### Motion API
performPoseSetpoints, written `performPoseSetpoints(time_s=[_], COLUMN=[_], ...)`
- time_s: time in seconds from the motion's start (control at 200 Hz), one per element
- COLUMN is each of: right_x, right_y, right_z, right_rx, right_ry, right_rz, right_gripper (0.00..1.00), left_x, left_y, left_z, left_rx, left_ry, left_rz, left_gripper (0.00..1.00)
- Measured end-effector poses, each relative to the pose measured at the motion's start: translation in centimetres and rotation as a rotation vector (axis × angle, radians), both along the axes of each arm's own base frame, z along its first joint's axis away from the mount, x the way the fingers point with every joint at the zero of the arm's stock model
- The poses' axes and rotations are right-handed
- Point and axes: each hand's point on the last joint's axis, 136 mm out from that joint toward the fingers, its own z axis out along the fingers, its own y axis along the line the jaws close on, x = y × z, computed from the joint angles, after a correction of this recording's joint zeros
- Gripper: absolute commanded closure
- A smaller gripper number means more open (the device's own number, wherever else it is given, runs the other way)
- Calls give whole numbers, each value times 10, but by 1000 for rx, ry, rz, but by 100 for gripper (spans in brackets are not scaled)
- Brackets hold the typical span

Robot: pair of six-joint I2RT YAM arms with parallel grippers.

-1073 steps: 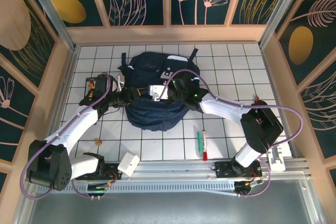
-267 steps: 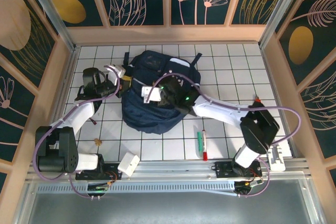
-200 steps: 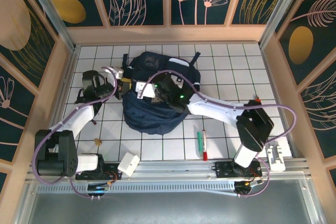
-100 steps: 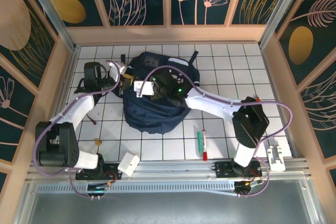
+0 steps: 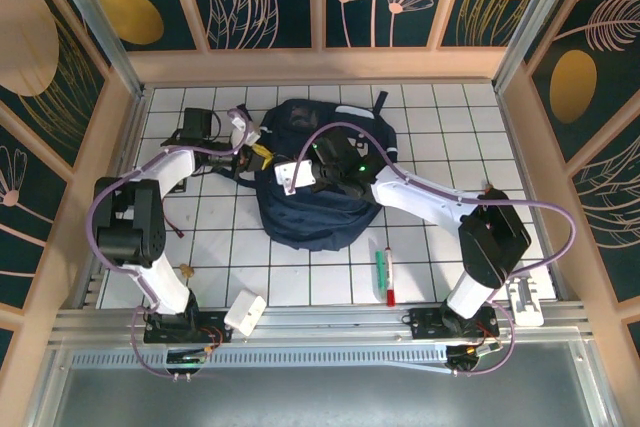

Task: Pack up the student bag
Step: Unzip the student bag at the top-center of the table, then open the student bag at the top-center of the table.

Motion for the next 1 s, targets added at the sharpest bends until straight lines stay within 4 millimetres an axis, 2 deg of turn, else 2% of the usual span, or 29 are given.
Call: performPoseSetpoints(time_s=[0.03,0.09,0.14,0.18,0.225,0.295,0.395,0.475,0.545,0.641,0.796,0.931,1.001], right_x=[-1,-4,-5,-7,-8,-7,-1,5,8,9,9,7,3], right_y=[0,2,3,4,5,5,5,3,2,4,5,6,5], right_z=[0,-1,0,0,0,2,11,17,19,21,23,23,24], right_rx=[0,4,14,26,43,86,177,240,275,316,364,384,395], right_ry=[4,15,27,39,59,103,172,221,254,294,332,359,370], right_rz=[4,17,19,22,21,10,-19,-67,-99,-131,-159,-164,-160], right_gripper=[100,100,100,100,94,81,58,55,54,53,53,53,53], left_x=[1,8,15,18,17,8,-8,-18,-29,-42,-58,-52,-47], left_y=[1,6,13,21,28,36,39,38,36,25,-15,-21,-21], left_z=[-3,-8,-9,-8,-4,14,54,79,89,83,63,51,50], left_rx=[5,39,62,80,99,123,154,176,183,185,176,177,181], left_ry=[5,-6,-44,-72,-107,-194,-374,-501,-569,-590,-577,-560,-566], left_rz=[6,39,64,92,118,141,136,115,90,48,-89,-99,-95], left_gripper=[66,57,44,29,19,14,14,15,13,13,17,21,35])
